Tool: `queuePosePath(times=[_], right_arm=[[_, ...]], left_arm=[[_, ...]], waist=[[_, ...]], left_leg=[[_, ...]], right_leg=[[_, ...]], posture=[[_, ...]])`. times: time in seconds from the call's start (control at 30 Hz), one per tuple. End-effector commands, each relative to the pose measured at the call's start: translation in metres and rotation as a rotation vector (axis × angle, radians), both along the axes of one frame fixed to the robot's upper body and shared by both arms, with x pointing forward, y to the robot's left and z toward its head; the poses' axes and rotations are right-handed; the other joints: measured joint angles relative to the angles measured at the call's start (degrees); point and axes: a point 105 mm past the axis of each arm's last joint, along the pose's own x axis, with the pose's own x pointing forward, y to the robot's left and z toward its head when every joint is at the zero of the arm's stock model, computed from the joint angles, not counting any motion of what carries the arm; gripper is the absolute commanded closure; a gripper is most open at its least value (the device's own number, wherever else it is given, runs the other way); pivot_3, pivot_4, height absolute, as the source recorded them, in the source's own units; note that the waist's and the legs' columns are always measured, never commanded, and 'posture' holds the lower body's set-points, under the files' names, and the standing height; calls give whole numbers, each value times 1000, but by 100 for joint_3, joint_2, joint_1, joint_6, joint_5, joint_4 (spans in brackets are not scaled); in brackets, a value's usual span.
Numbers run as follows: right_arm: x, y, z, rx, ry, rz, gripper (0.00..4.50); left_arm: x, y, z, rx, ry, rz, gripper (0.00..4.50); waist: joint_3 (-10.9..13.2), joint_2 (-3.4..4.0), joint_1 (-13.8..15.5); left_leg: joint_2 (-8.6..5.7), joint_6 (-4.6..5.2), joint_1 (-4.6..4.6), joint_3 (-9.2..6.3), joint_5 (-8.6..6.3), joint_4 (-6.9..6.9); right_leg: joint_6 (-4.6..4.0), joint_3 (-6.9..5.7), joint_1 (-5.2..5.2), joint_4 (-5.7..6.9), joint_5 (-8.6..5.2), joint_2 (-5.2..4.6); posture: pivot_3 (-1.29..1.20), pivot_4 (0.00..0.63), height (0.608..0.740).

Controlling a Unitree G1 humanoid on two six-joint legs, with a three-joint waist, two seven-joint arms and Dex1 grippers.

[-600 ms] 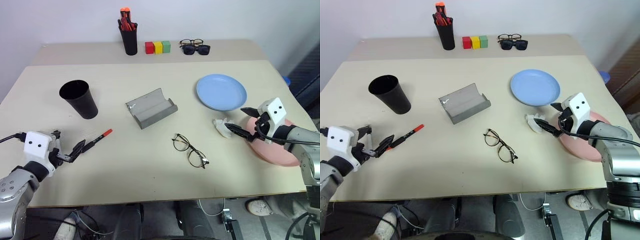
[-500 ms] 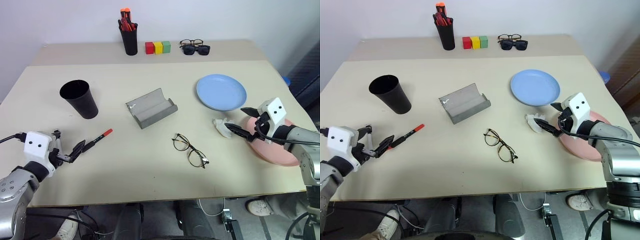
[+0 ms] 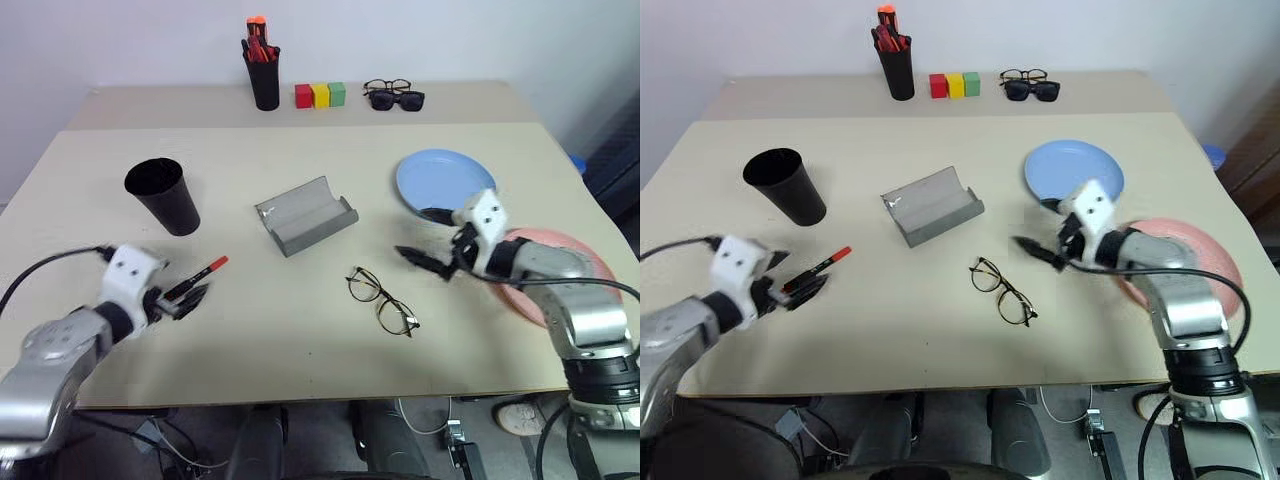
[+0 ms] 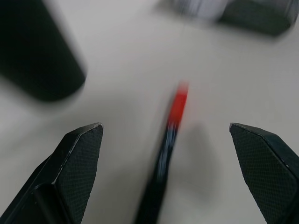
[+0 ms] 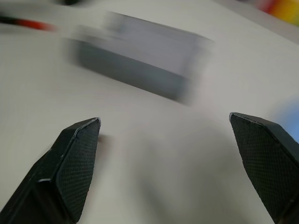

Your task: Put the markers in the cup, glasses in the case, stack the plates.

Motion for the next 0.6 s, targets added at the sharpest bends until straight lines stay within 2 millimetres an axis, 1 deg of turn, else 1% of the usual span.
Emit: queuePosePath(times=[0.03, 0.1, 0.17, 0.2, 0.27, 0.3, 0.33, 0.4, 0.43, 0.47, 0.5, 0.53, 0.57, 0.6], right_arm=[[-22, 33, 8, 14, -35, 122, 0], [-27, 47, 7, 30, -43, 150, 0], [-31, 58, 6, 44, -49, 163, 0], [-32, 62, 5, 47, -50, 165, 0], [-34, 65, 4, 49, -52, 165, 0], [-35, 68, 4, 49, -54, 165, 0], [-35, 68, 6, 57, -58, 161, 0], [-34, 70, 8, 71, -63, 155, 0], [-34, 70, 8, 73, -63, 152, 0], [-35, 70, 7, 72, -62, 151, 0], [-35, 70, 6, 72, -61, 151, 0], [-35, 71, 5, 73, -61, 152, 0], [-34, 72, 5, 77, -62, 153, 0], [-32, 74, 6, 80, -65, 153, 0]], left_arm=[[9, 1, -4, 80, 65, -5, 68], [16, -3, -8, 91, 125, -27, 68], [22, -3, -11, 63, 188, -18, 68], [23, -3, -13, 55, 216, -17, 285], [22, -2, -17, 52, 264, -23, 813], [21, 0, -17, 55, 278, -26, 1299], [19, -4, -18, 58, 298, -52, 1746], [15, -7, -19, 60, 326, -89, 2788], [14, -7, -20, 62, 335, -92, 3403], [15, -5, -21, 74, 337, -84, 3745], [15, -2, -21, 90, 332, -76, 4304], [16, 0, -20, 113, 318, -74, 4413], [18, 0, -15, 158, 264, -91, 4413], [23, -3, -6, 163, 189, -109, 4413]], waist=[[0, -1, -33], [0, -1, -57], [0, -1, -26], [0, -1, -19], [0, -1, -20], [-1, -2, -20], [-1, -3, -16], [-1, -2, -16], [-1, -1, -19], [-1, 0, -17], [-2, -2, -12], [-2, -2, -11], [-2, -2, -16], [-2, -2, -20]], left_leg=[[0, 0, 1, 0, 0, -2], [1, 0, 4, 0, 0, -11], [3, 1, 5, -6, 0, -10], [3, 1, 4, -7, 1, -8], [2, 0, 2, -4, 1, -4], [2, 0, 0, -3, 1, -3], [2, 0, -1, -3, 1, -3], [2, 0, 1, -4, 1, -6], [3, 0, 3, -5, 1, -8], [3, 0, 4, -4, 1, -8], [3, 0, 4, -4, 1, -8], [3, 0, 4, -4, 1, -8], [2, 0, 4, -4, 1, -7], [2, 0, 4, -3, 1, -7]], right_leg=[[15, 1, -1, 2, 8, 0], [18, 1, -8, 8, 9, 2], [18, -1, -9, 17, 9, 7], [18, -2, -9, 17, 9, 8], [16, 0, -9, 15, 8, 6], [16, 1, -9, 11, 8, 5], [16, 1, -9, 11, 8, 4], [17, 0, -9, 12, 8, 5], [17, 0, -10, 14, 8, 6], [16, 0, -10, 15, 7, 6], [13, 0, -9, 15, 6, 6], [13, 0, -9, 15, 6, 6], [12, 0, -9, 15, 5, 5], [12, 0, -9, 15, 5, 5]], posture=[[0, 150, 740], [0, 150, 740], [0, 150, 740], [0, 150, 740], [0, 150, 740], [0, 150, 740], [0, 150, 740], [0, 150, 740], [0, 150, 740], [0, 150, 740], [0, 150, 740], [0, 150, 740], [0, 150, 740], [0, 150, 740]])
